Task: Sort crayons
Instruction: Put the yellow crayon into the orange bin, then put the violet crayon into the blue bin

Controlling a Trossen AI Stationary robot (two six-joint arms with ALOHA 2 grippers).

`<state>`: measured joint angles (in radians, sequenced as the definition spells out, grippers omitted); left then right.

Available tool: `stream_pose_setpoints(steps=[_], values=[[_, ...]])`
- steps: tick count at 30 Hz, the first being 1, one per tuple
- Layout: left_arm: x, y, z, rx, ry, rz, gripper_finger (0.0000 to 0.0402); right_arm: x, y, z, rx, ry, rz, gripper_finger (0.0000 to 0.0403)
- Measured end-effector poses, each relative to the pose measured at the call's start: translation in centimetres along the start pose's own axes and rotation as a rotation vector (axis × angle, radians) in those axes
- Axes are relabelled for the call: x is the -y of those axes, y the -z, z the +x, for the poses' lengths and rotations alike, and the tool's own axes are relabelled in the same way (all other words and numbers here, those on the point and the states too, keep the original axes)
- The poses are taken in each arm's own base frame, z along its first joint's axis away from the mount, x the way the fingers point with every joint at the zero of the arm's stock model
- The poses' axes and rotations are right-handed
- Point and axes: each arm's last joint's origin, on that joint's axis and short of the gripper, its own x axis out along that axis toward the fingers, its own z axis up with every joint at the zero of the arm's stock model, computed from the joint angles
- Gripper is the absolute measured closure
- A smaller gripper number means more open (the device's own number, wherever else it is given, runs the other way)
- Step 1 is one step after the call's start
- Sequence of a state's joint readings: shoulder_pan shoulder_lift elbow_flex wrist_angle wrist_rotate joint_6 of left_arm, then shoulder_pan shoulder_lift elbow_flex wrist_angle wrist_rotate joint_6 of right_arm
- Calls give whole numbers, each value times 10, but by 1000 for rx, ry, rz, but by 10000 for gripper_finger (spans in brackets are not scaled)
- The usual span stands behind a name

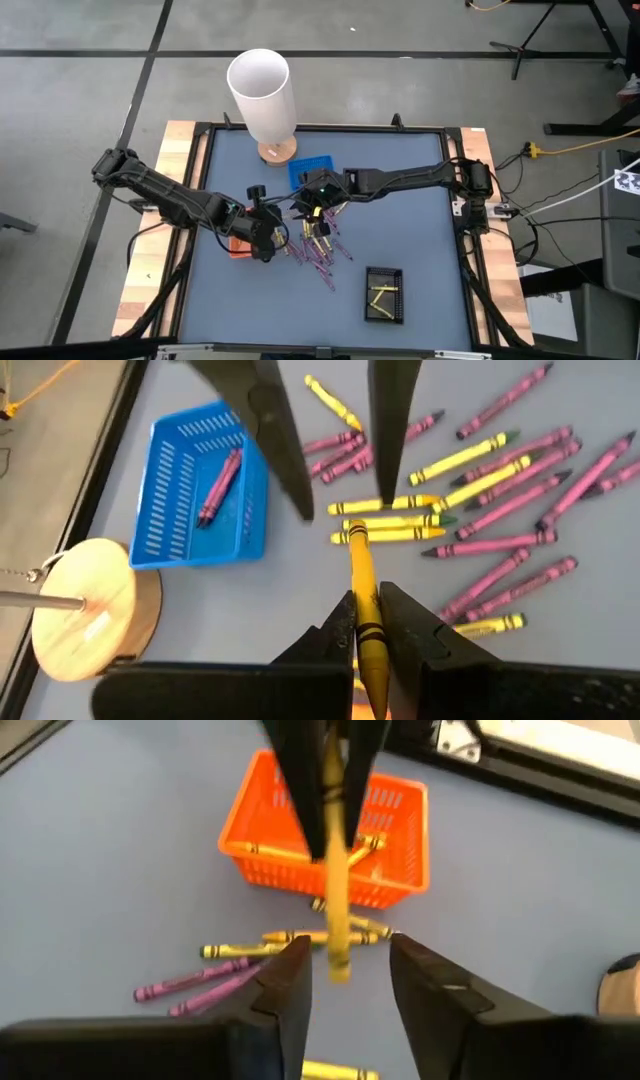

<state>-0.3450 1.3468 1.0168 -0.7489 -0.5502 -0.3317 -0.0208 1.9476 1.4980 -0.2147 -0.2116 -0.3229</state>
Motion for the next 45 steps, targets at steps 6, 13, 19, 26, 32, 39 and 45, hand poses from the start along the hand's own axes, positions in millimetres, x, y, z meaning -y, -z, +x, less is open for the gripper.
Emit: stream_pose_setpoints(steps=[6, 13, 19, 26, 32, 39, 45], values=[[-2, 16, -1, -184, 75, 61, 390, -3, 13, -1, -144, 16, 24, 261], [-8, 36, -8, -431, 88, 10, 390, -7, 30, -5, -351, 30, 49, 260], [-8, 41, -11, -472, 60, -5, 390, -10, 44, -12, -526, 62, 43, 260], [-8, 41, -11, -460, 42, 0, 371, 1, 55, -19, -633, 115, 60, 260], [-10, 40, -10, -434, 1, -9, 323, 10, 58, -21, -622, 124, 123, 260], [-10, 39, -10, -423, -23, -49, 289, 6, 56, -19, -585, 159, 343, 260], [-10, 39, -10, -420, -21, -51, 282, -15, 57, -11, -583, 136, 418, 260]])
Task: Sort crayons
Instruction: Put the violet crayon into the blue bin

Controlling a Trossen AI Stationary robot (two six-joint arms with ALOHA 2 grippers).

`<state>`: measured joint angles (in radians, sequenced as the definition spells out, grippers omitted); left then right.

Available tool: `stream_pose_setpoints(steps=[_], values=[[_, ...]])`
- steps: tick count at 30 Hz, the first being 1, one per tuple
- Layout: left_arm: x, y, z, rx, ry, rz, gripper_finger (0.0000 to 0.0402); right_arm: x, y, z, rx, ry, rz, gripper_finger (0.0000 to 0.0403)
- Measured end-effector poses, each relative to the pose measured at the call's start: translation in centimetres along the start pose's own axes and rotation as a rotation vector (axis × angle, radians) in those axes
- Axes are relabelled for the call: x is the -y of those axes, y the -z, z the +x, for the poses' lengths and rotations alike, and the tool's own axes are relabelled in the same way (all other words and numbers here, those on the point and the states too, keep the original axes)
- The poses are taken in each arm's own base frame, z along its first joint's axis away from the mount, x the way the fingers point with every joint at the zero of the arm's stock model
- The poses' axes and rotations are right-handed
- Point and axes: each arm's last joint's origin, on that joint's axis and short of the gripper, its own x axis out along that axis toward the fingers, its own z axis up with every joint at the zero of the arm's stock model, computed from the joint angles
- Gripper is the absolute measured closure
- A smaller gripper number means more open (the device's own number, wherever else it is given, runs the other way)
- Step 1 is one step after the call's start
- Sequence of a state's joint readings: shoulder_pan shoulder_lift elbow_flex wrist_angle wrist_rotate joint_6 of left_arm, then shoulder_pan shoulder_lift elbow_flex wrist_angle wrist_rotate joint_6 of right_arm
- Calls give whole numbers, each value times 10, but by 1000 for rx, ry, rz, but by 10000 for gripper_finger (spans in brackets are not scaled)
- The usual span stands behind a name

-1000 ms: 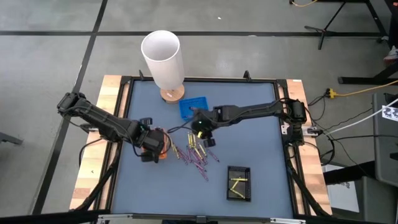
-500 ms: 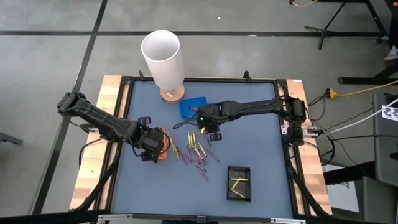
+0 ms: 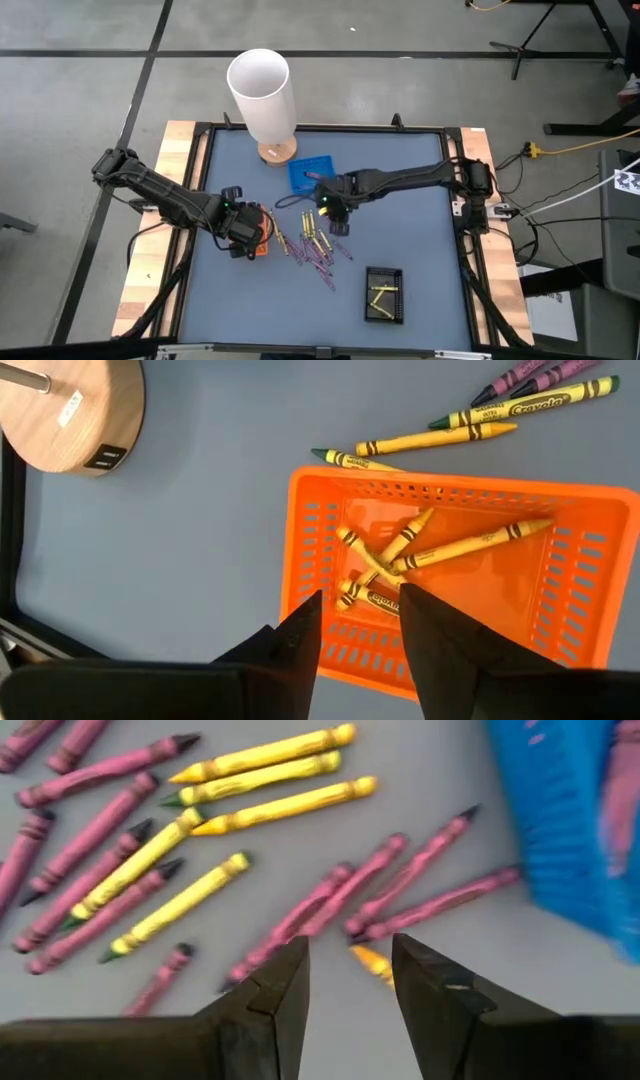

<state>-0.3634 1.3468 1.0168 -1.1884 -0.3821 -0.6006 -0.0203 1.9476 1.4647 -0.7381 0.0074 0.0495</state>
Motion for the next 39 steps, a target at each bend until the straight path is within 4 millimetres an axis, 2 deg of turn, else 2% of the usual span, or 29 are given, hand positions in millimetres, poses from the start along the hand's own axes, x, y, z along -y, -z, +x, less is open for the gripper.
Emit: stream_pose_setpoints(steps=[8, 21, 33, 39], values=[[0, 0, 0, 5, 2, -2, 282, -27, 15, 22, 34, -29, 108, 260], [1, -2, 0, 23, 14, -10, 282, -49, 24, 25, 53, 63, 260, 260], [2, -2, 0, 24, 14, -11, 282, -57, 25, 24, 80, 119, 325, 260], [2, -2, 0, 24, 14, -11, 282, -57, 27, 35, 59, 135, 326, 260]])
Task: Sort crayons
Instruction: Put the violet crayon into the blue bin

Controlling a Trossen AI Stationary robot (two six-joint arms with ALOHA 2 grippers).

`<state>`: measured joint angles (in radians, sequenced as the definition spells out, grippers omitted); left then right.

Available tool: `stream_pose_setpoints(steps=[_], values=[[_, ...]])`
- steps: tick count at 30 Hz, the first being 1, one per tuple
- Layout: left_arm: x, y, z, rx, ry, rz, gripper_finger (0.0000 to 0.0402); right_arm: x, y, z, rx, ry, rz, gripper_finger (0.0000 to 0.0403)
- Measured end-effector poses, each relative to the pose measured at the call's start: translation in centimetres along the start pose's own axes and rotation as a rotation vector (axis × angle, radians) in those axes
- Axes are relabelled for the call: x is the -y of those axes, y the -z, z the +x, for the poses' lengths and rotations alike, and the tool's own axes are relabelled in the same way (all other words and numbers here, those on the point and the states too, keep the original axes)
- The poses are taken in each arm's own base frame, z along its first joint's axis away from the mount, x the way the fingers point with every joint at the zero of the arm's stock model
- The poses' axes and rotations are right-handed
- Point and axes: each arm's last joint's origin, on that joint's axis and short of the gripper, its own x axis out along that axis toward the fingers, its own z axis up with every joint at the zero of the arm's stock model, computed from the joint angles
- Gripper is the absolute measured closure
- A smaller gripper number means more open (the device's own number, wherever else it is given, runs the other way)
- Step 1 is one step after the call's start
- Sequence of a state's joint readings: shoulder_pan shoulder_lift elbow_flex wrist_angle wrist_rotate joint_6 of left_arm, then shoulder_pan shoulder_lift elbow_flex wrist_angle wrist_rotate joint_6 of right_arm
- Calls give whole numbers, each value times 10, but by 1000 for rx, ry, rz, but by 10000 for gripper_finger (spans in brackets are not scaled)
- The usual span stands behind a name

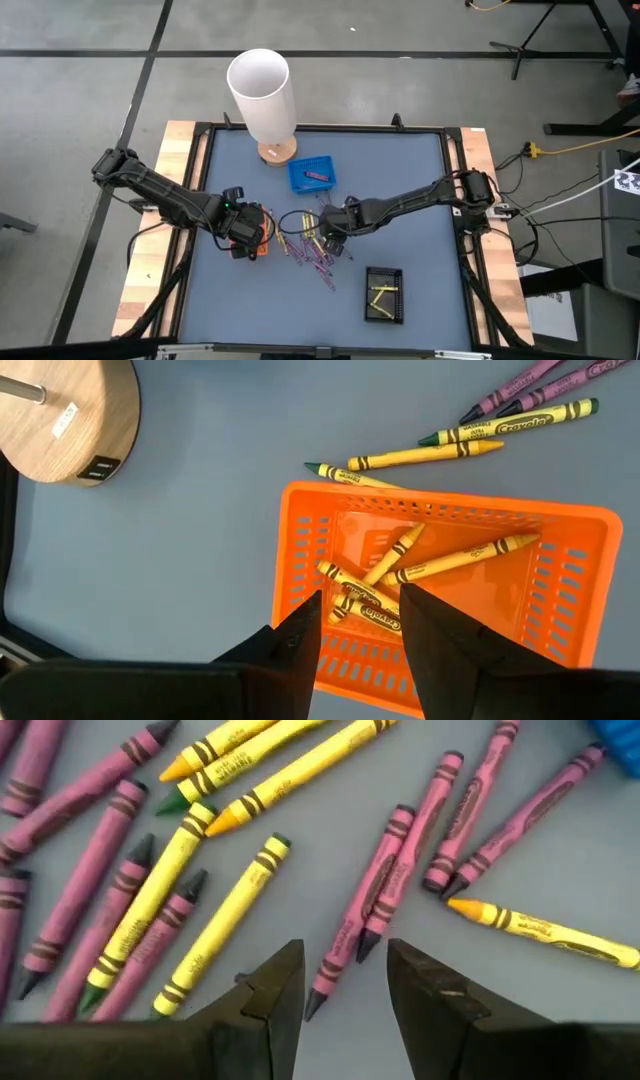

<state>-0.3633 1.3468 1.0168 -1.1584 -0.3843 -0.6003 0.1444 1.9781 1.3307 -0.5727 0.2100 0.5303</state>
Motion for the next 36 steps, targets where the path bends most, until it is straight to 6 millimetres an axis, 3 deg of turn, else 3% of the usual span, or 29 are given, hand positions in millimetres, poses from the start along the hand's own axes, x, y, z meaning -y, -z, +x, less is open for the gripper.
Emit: stream_pose_setpoints(steps=[16, 29, 36], values=[[1, -1, 0, 10, 6, -5, 282, -2, 6, 20, -56, 12, 16, 266], [1, -1, 0, 14, 9, -7, 282, -3, 6, 21, -69, -15, 10, 371], [1, -1, 0, 14, 9, -7, 282, -4, 5, 19, -84, -29, 2, 392]])
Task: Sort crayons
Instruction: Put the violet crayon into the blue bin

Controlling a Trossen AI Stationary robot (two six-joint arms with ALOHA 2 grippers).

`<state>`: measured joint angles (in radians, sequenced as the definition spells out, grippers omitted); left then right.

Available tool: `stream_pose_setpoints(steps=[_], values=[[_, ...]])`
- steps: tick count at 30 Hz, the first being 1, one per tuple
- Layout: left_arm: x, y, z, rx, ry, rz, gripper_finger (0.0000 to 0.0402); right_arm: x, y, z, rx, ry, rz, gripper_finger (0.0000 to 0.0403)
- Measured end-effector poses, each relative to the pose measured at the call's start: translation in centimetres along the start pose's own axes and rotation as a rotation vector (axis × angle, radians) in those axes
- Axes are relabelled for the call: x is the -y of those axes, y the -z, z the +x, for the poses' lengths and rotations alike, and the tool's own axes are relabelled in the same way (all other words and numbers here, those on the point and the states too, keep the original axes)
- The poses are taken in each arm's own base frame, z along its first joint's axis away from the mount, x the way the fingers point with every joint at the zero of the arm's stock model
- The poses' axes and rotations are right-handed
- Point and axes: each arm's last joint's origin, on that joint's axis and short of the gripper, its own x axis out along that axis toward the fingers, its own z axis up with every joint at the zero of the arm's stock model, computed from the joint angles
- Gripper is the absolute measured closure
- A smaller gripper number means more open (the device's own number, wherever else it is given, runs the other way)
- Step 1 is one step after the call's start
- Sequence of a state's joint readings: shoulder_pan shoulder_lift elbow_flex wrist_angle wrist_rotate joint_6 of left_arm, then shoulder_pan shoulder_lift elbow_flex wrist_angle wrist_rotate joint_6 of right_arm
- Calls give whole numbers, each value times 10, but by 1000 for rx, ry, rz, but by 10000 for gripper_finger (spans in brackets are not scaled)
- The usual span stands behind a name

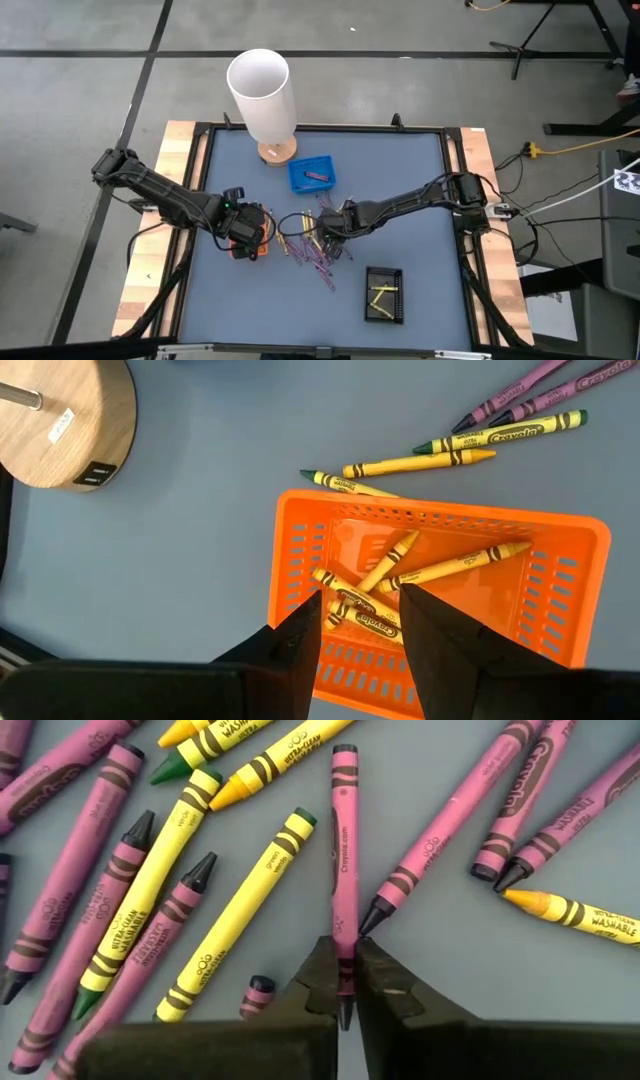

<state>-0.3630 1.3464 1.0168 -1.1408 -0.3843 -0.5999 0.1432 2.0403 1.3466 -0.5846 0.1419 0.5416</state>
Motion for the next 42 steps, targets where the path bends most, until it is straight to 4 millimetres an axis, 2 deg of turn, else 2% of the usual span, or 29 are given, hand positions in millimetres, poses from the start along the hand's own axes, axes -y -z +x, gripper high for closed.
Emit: stream_pose_setpoints(steps=[7, 19, 28, 33, 37, 42], values=[[0, 0, 0, 0, 0, 0, 282, -4, -9, -8, -12, -9, -49, 381], [0, 0, 0, 1, 0, 0, 282, -14, -30, -50, -94, -77, -141, 380], [0, 0, 0, 1, 0, 0, 282, -18, -53, -81, 2, -75, -259, 380], [0, 0, 0, 1, 1, 0, 282, -4, -69, -88, 91, 51, -336, 379], [0, 0, 0, 1, 1, 0, 282, 19, -82, -86, 126, 185, -387, 379], [0, 0, 0, 2, 2, -1, 282, 51, -100, -80, 146, 196, -378, 379]])
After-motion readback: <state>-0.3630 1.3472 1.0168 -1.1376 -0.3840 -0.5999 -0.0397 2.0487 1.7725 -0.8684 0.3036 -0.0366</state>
